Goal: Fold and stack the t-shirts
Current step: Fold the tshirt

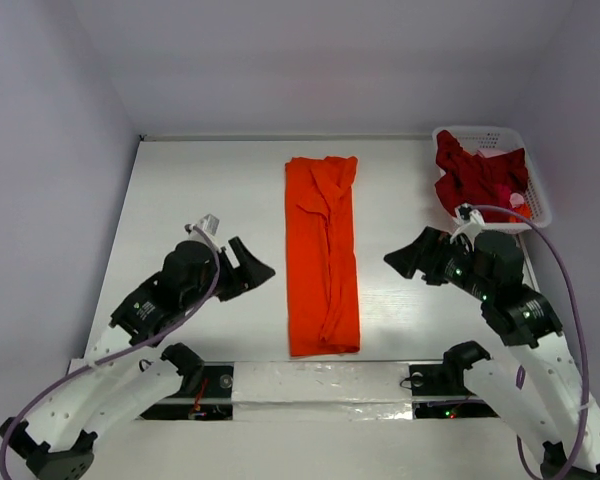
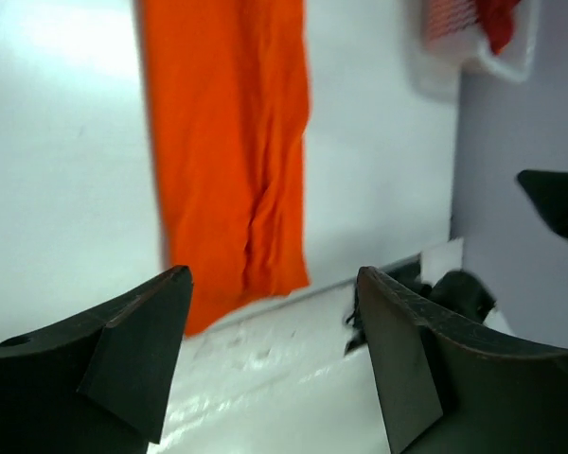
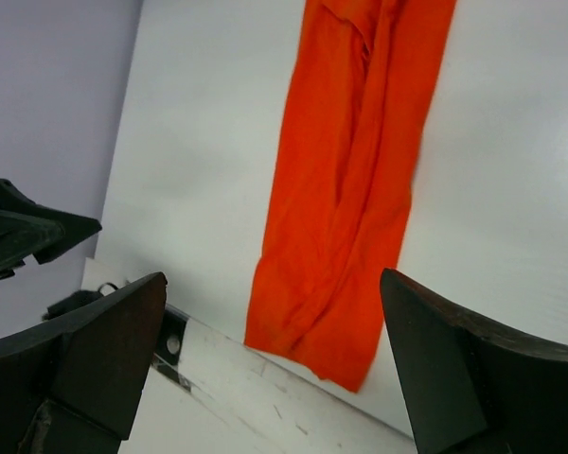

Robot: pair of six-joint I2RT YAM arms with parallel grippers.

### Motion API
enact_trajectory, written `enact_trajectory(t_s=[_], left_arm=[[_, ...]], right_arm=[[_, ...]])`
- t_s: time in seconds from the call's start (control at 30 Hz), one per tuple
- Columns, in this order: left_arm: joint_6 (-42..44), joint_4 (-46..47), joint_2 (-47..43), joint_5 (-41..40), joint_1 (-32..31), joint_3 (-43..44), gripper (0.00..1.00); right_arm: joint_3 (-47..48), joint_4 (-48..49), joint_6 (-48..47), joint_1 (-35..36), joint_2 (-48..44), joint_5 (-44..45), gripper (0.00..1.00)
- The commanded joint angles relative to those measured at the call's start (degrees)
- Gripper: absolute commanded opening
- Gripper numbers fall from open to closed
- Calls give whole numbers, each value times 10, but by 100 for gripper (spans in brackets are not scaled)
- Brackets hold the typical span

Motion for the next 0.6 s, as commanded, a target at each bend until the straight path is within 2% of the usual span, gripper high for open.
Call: enact_trajectory(t_s=[0.0, 0.1, 0.2, 0.3, 0.43, 0.47, 0.57], left_arm=[[-32, -127, -44, 45, -3, -16, 67], [-17, -181, -58, 87, -3, -36, 65], [-11, -203, -77, 121, -3, -39, 68], [11, -193, -36, 176, -3, -53, 69], [18, -111, 25, 241, -9, -87, 69], [13, -65, 35, 250, -14, -96, 69], [-16, 15, 85, 246, -50, -138, 68]], right_arm=[[-21, -85, -16, 4, -49, -9, 100], [-59, -128, -13, 4, -74, -36, 99], [-99, -167, -26, 4, -90, -55, 100], [-125, -184, -48, 4, -84, -63, 100], [-164, -143, -38, 4, -54, -97, 100], [-172, -130, -35, 4, -45, -104, 100], [-196, -73, -25, 19, 8, -118, 100]])
